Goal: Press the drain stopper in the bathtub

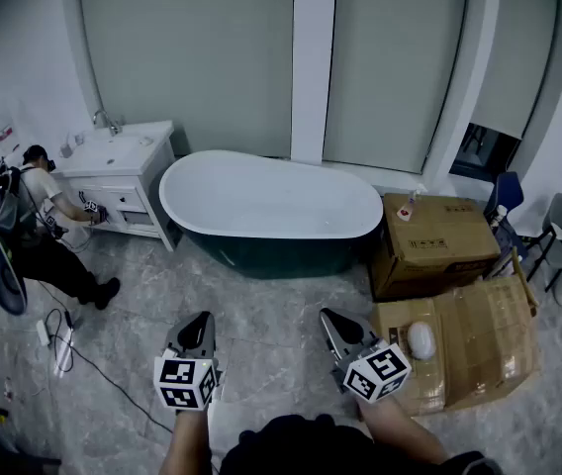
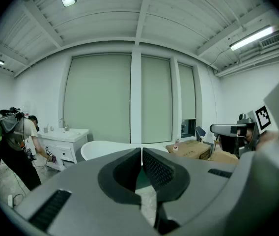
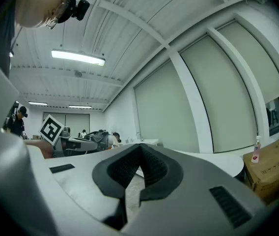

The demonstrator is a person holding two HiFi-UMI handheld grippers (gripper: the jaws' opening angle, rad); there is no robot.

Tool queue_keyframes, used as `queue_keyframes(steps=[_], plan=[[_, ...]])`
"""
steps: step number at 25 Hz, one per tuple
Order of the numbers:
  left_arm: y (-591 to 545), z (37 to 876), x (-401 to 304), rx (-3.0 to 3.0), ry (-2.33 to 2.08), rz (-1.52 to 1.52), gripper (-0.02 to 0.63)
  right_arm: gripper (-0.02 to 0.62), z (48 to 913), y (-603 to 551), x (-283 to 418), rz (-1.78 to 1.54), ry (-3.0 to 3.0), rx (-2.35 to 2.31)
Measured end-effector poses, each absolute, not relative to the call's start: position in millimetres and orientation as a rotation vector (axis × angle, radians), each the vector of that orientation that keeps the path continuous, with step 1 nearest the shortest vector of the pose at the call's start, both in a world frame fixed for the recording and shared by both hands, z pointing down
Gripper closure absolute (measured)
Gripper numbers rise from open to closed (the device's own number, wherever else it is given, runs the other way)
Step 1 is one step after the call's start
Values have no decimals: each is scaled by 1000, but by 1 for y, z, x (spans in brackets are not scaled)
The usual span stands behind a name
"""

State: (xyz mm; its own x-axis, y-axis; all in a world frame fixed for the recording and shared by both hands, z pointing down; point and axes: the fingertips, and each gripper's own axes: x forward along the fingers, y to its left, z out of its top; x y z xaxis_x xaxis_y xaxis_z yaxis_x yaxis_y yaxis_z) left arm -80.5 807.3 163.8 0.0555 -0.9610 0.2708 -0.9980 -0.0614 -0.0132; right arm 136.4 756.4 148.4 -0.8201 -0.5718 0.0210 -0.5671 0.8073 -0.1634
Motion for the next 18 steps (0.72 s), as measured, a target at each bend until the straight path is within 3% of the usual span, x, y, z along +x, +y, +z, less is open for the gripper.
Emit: queue_keyframes(steps=[18], plan=[[761, 173, -17, 2184, -1953, 343, 581, 583, 157, 718, 203, -404, 2868, -943]])
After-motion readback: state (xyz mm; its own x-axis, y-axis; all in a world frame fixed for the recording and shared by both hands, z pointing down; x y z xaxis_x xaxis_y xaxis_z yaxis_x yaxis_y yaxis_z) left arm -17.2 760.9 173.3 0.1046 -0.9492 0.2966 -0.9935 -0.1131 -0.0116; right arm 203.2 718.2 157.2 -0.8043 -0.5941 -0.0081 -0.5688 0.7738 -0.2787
